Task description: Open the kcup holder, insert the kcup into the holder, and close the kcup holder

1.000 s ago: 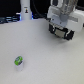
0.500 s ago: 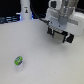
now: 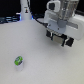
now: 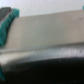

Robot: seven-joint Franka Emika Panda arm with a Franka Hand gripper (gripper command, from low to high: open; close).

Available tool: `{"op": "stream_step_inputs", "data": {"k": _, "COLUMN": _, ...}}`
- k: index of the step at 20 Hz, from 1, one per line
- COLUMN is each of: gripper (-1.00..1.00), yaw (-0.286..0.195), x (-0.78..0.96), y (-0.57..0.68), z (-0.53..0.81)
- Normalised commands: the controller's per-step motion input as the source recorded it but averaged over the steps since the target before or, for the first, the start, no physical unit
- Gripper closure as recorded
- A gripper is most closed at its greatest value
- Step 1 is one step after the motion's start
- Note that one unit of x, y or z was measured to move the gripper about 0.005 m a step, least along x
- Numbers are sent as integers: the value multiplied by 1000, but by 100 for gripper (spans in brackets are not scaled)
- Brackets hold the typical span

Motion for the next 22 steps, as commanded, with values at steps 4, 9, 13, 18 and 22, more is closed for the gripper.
{"op": "stream_step_inputs", "data": {"k": 4, "gripper": -100, "yaw": -73, "x": 781, "y": -332, "z": 182}}
{"op": "stream_step_inputs", "data": {"k": 9, "gripper": -100, "yaw": -110, "x": 557, "y": -197, "z": 209}}
{"op": "stream_step_inputs", "data": {"k": 13, "gripper": -100, "yaw": -142, "x": 384, "y": -286, "z": 288}}
{"op": "stream_step_inputs", "data": {"k": 18, "gripper": -100, "yaw": -171, "x": 292, "y": -563, "z": 282}}
{"op": "stream_step_inputs", "data": {"k": 22, "gripper": -100, "yaw": -194, "x": 258, "y": -669, "z": 200}}
